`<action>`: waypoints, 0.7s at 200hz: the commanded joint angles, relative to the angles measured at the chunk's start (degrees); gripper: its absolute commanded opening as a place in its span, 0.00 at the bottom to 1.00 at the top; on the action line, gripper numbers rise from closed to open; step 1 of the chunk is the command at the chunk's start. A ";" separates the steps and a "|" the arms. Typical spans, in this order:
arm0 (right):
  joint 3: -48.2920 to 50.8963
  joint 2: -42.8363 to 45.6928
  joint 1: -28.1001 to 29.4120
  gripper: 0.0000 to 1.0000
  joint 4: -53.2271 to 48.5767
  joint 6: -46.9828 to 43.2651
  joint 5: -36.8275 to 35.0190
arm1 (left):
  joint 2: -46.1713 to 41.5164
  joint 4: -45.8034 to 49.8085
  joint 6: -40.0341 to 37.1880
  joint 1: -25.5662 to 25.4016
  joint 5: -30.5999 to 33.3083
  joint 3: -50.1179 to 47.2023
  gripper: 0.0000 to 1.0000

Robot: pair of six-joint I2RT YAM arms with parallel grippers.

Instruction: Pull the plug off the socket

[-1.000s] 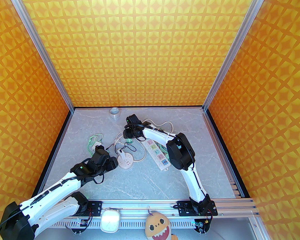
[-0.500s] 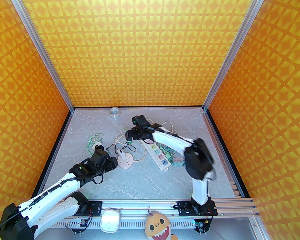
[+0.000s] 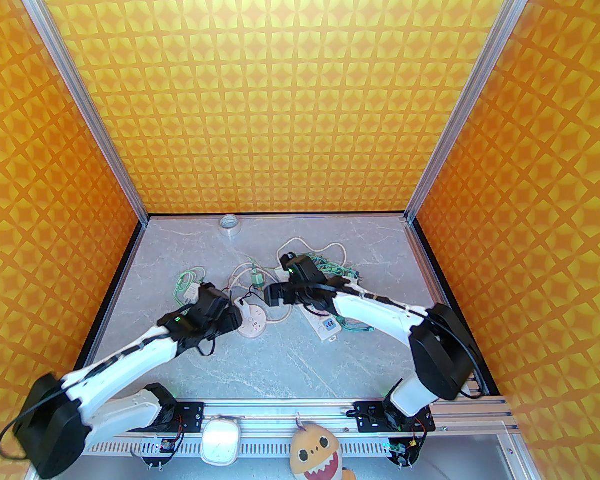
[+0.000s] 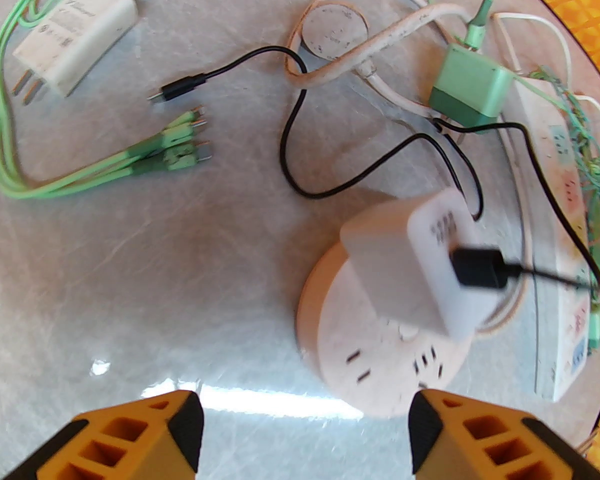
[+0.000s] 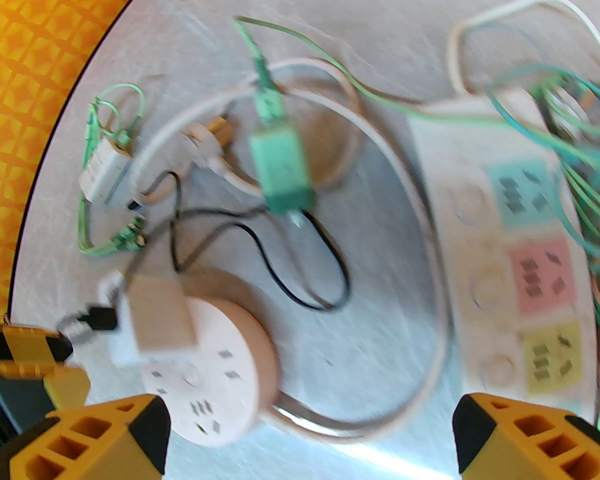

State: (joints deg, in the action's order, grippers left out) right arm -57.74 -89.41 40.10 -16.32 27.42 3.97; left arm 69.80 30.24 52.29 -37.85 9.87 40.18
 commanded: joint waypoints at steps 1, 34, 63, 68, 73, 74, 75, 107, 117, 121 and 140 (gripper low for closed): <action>2.45 3.38 0.03 0.98 4.47 0.90 -3.29 | 3.72 0.25 1.51 -2.25 4.69 3.94 0.70; 5.73 5.54 0.09 0.98 6.32 0.53 -3.95 | 8.76 3.15 3.82 -2.62 8.19 7.44 0.68; 9.17 7.68 0.11 0.99 8.89 -0.25 -5.29 | 12.64 5.08 4.88 -2.67 9.70 10.62 0.67; 9.52 7.92 0.07 0.98 9.01 -0.44 -5.46 | 13.40 5.47 5.01 -2.67 9.93 11.15 0.67; 9.80 8.17 0.07 0.99 9.14 -0.73 -5.66 | 14.31 5.87 5.14 -2.67 10.16 11.79 0.67; 9.86 8.23 0.07 0.99 9.12 -0.71 -5.69 | 14.49 6.01 5.16 -2.67 10.25 12.00 0.67; 9.94 8.25 0.07 0.99 9.16 -0.75 -5.75 | 14.66 6.12 5.18 -2.67 10.30 12.14 0.67; 11.79 8.93 0.07 0.98 11.22 -0.74 -6.17 | 18.91 8.11 5.28 -2.65 11.29 16.42 0.66; 12.24 8.56 0.08 0.99 11.75 -0.63 -5.92 | 19.54 8.18 5.52 -2.82 11.31 17.17 0.66; 12.30 8.37 0.07 0.98 11.83 -0.54 -5.76 | 19.73 8.02 5.36 -2.92 11.34 17.33 0.66; 12.31 7.47 0.14 0.99 12.35 -0.07 -4.58 | 21.00 8.04 5.32 -3.18 11.43 18.62 0.66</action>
State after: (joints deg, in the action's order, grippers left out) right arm -46.15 -81.56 40.10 -6.55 27.38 -0.69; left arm 89.36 36.36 56.80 -40.58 19.09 56.21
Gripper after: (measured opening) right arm 0.985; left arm 0.662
